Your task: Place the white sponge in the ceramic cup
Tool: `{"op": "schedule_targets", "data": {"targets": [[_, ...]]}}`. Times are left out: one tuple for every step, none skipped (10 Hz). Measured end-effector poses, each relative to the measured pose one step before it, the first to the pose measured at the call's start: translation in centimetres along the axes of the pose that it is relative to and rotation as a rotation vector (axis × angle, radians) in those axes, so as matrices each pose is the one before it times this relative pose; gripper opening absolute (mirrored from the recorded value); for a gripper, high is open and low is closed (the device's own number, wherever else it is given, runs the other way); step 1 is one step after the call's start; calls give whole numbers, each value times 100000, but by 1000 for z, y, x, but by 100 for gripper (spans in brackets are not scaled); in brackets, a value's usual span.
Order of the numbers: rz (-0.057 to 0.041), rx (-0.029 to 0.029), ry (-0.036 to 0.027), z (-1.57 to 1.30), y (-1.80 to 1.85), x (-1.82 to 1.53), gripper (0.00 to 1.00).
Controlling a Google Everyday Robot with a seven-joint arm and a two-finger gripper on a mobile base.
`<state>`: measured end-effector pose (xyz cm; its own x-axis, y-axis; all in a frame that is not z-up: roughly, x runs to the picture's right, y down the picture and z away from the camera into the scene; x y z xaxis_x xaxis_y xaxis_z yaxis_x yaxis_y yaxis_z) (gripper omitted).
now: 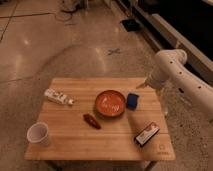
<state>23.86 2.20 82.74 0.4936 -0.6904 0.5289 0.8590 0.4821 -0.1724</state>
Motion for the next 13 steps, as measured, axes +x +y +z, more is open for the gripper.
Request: {"op": "schedule_targets", "data": {"targets": [[-391, -1005, 1196, 1318, -107, 591, 80], [-308, -1180, 788, 1028, 42, 393, 80], [-917, -1910, 957, 1238, -99, 410, 80], [-689, -2226, 948, 1279, -367, 389, 80], [-337, -1858, 523, 1086, -359, 247, 80], [254, -1274, 344, 809, -317, 216, 80], [583, -1432, 289, 1046, -510, 309, 80], [497, -1095, 394, 854, -600, 397, 80], [124, -792, -50, 602, -596, 222, 80], [-320, -729, -383, 589, -742, 69, 80], [-638, -699, -707, 686, -917, -46, 80], [-261, -569, -625, 469, -365, -116, 80], [-406, -596, -594, 503, -331, -89, 80]]}}
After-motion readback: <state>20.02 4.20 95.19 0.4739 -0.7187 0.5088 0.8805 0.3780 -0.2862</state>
